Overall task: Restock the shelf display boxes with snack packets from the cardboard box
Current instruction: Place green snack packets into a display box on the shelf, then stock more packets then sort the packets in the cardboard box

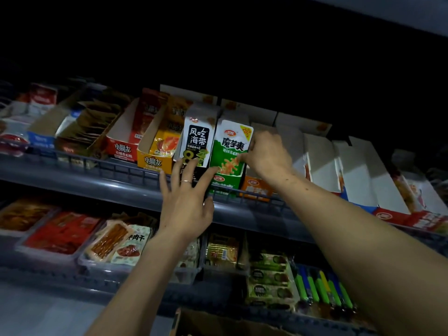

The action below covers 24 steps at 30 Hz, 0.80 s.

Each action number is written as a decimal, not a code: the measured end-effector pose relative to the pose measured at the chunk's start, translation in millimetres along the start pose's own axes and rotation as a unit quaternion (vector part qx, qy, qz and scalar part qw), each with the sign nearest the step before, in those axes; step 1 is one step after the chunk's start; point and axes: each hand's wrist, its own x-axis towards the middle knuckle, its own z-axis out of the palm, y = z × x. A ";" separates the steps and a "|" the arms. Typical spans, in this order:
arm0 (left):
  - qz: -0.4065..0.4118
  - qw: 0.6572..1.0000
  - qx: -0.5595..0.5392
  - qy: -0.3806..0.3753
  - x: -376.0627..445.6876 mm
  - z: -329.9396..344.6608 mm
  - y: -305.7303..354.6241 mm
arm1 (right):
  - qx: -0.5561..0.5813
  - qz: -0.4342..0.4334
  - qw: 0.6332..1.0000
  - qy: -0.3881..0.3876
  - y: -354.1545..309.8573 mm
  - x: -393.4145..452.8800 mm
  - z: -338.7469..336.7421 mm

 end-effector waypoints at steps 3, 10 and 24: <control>0.002 1.000 -0.016 0.001 0.0 -0.5 -1.0 | -0.001 -0.005 1.000 0.003 -0.6 -5.2 -2.7; 0.007 0.988 -0.137 0.067 -11.5 -15.3 -2.3 | 0.148 -0.113 0.982 -0.030 8.4 -49.1 -6.3; -0.161 0.851 -0.340 -0.367 -163.9 -8.1 9.5 | 0.199 -0.012 0.915 -0.350 118.9 -280.1 75.0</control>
